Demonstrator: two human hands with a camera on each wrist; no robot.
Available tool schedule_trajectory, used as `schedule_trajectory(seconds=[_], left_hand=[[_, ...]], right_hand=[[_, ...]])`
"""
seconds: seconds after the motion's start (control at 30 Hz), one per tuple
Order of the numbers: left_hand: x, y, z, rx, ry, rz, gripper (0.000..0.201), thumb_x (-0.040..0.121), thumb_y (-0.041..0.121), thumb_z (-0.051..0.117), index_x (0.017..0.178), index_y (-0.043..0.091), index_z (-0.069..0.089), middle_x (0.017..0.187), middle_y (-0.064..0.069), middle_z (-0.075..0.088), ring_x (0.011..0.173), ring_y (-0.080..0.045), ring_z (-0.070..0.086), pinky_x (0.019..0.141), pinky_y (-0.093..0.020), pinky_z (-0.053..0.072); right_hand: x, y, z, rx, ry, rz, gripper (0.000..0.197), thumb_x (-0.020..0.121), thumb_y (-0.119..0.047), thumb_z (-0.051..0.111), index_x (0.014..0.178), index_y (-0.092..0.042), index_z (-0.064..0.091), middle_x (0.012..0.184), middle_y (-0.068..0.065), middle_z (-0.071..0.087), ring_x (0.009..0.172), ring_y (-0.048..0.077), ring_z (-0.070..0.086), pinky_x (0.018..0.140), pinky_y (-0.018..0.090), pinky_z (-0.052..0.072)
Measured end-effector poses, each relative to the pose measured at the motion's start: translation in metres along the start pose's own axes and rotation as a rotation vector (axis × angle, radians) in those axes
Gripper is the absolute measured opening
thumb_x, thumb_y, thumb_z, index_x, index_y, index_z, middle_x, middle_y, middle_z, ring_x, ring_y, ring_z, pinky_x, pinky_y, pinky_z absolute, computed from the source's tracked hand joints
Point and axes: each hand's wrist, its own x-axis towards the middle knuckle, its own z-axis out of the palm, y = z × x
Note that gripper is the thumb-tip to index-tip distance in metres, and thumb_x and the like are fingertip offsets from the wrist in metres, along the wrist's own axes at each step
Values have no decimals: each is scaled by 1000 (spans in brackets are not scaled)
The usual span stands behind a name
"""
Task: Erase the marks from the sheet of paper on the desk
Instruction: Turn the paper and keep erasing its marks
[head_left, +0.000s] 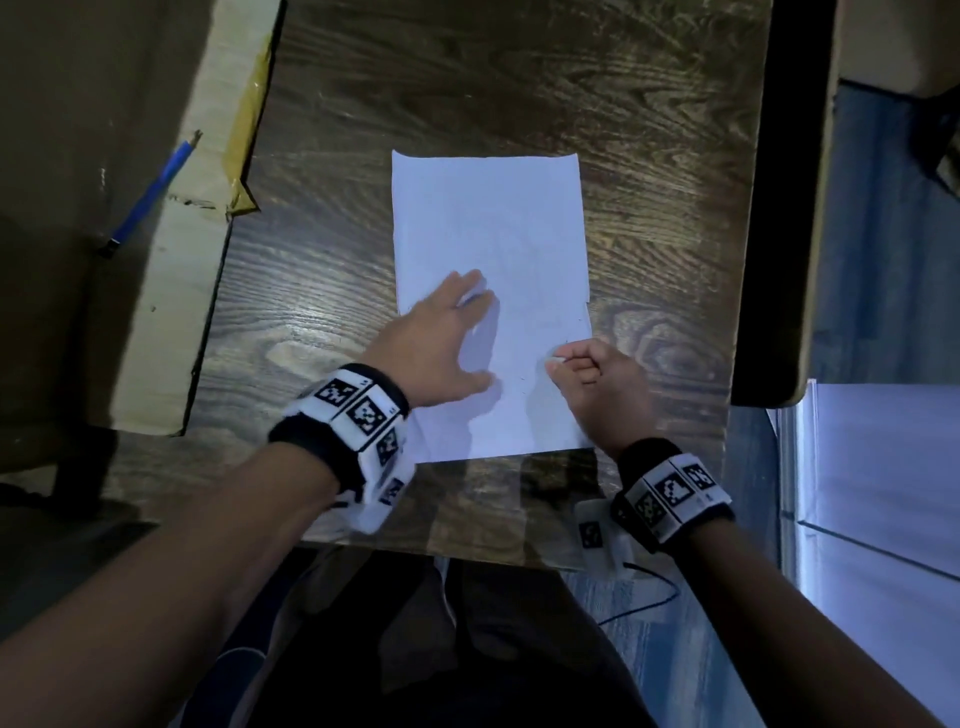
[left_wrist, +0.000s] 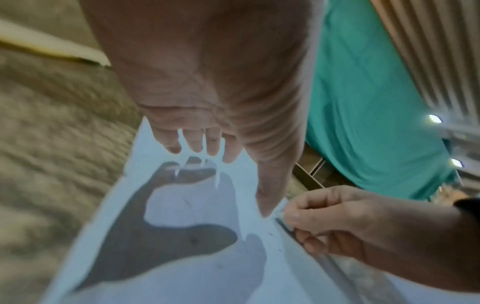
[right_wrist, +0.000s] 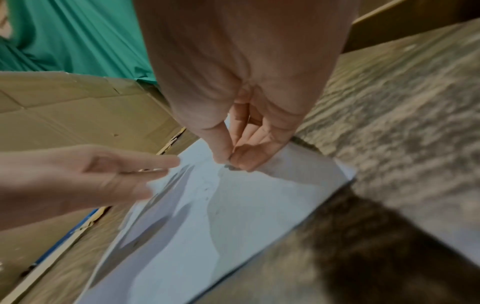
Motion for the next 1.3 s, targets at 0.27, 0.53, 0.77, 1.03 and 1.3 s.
schedule_trajectory(seconds=[0.27,0.53,0.77,1.03,1.3], left_hand=[[8,-6,29,119,-21,2,136,62,76,72,159,26,-9,163,4,-27,151,-18,-20,122,-46,1],[24,-1,16,57,-56,78,124,65,55,85,159,32,8,164,3,-20,151,-17,-19,122,-46,-4],[33,-2,28,114,-11,75,125,64,75,74,158,37,1,163,2,-26,151,-19,-21,120,-47,-6],[35,-2,28,155,-24,63,128,64,77,71,158,35,-5,162,2,-29,150,-19,-23,121,-46,-6],[34,-2,27,144,-29,67,128,65,77,71,158,36,-7,161,4,-30,150,-17,-24,120,-43,-8]], right_hand=[[1,-12,4,0,-21,-76,8,86,-14,74,92,-10,71,69,-4,64,59,-3,57,64,7,47],[26,-40,9,-288,-248,-160,10,90,-20,64,96,-14,70,71,-5,63,63,9,58,70,24,55],[33,-56,9,-425,-258,-276,11,91,-17,58,88,-14,68,77,3,66,69,18,63,67,37,57],[17,-43,18,-376,-133,-247,13,89,-16,59,89,-7,68,71,6,65,65,22,64,67,39,57],[34,-49,21,-376,-57,-212,15,90,-19,60,97,-10,70,80,2,66,72,19,63,70,34,56]])
